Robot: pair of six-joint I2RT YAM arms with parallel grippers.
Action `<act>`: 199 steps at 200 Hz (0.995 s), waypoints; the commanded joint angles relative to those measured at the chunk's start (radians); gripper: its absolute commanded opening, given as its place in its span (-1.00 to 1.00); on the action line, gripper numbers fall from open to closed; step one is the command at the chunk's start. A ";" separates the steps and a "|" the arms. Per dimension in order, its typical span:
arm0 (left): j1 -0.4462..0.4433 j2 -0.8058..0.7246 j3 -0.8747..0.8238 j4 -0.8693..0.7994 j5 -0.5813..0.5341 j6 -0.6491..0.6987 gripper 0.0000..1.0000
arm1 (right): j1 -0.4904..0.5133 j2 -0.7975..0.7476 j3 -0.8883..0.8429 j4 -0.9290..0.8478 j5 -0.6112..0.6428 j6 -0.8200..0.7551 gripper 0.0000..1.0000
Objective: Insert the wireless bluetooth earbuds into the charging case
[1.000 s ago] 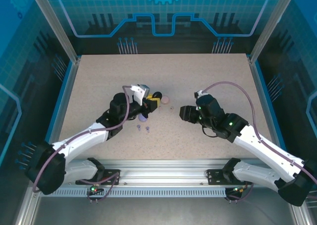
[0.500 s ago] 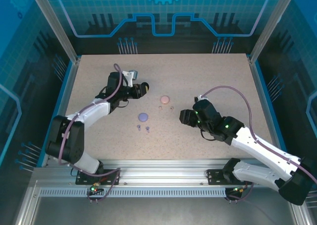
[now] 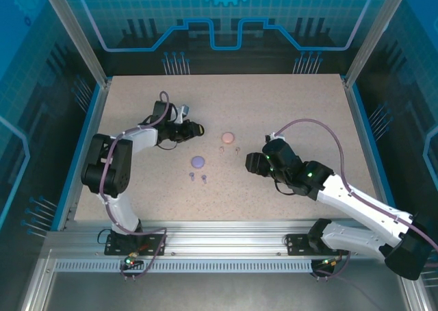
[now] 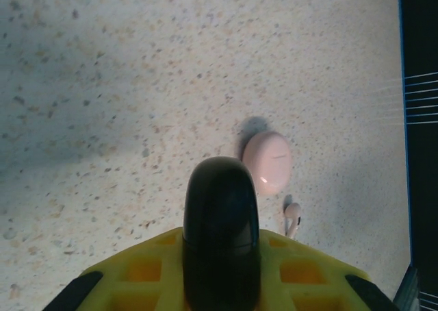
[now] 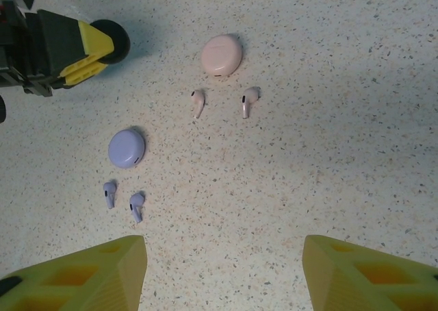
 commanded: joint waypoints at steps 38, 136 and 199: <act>0.022 0.088 0.049 -0.061 0.057 0.010 -1.00 | 0.014 0.003 0.033 -0.002 0.030 0.009 0.28; 0.054 0.136 0.079 -0.121 0.054 0.057 -0.71 | 0.013 0.000 0.040 -0.011 0.033 0.000 0.37; 0.094 0.128 0.116 -0.184 0.046 0.111 -0.39 | 0.020 0.015 0.081 -0.023 0.025 -0.016 0.50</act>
